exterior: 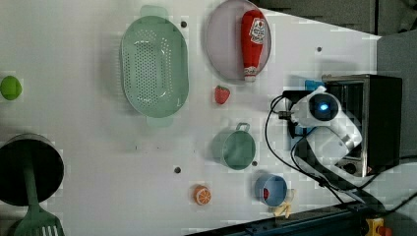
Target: Flap open oven.
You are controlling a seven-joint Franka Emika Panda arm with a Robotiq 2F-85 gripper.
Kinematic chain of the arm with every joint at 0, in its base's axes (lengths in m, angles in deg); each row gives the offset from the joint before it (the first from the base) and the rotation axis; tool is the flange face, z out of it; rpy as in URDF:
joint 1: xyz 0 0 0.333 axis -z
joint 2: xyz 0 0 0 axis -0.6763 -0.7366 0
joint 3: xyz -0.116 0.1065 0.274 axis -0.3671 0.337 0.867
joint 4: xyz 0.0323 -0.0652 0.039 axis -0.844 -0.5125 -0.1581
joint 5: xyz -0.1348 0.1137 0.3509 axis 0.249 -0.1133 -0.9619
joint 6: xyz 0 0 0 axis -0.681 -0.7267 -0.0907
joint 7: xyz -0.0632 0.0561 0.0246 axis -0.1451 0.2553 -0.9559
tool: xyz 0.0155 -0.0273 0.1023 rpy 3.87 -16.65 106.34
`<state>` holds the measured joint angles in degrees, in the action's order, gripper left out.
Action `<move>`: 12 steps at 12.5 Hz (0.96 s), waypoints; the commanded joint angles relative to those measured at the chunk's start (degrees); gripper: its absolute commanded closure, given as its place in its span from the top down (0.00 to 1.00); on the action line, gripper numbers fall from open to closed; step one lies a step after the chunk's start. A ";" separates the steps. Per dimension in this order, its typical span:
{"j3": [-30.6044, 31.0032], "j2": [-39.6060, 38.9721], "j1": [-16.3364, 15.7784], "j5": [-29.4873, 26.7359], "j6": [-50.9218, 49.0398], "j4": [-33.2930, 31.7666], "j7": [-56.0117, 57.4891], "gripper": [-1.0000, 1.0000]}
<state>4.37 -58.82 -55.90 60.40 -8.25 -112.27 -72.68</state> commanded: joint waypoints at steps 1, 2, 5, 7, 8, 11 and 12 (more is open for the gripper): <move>-0.01 11.28 0.14 -11.80 0.30 2.51 -3.36 0.17; -0.02 14.82 0.21 -17.71 -0.77 2.65 -3.35 0.17; -0.05 25.08 0.23 -30.87 -9.07 3.59 -3.35 0.17; -0.61 30.65 0.28 -38.85 -19.42 5.55 -3.68 0.17; -1.13 32.89 0.29 -42.43 -24.61 7.22 -3.84 0.17; -1.83 38.05 0.31 -43.69 -34.81 13.35 -3.85 0.17; -1.76 39.46 0.31 -43.66 -36.31 15.12 -3.85 0.17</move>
<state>3.43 -18.11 -55.91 18.38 -42.95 -98.06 -73.96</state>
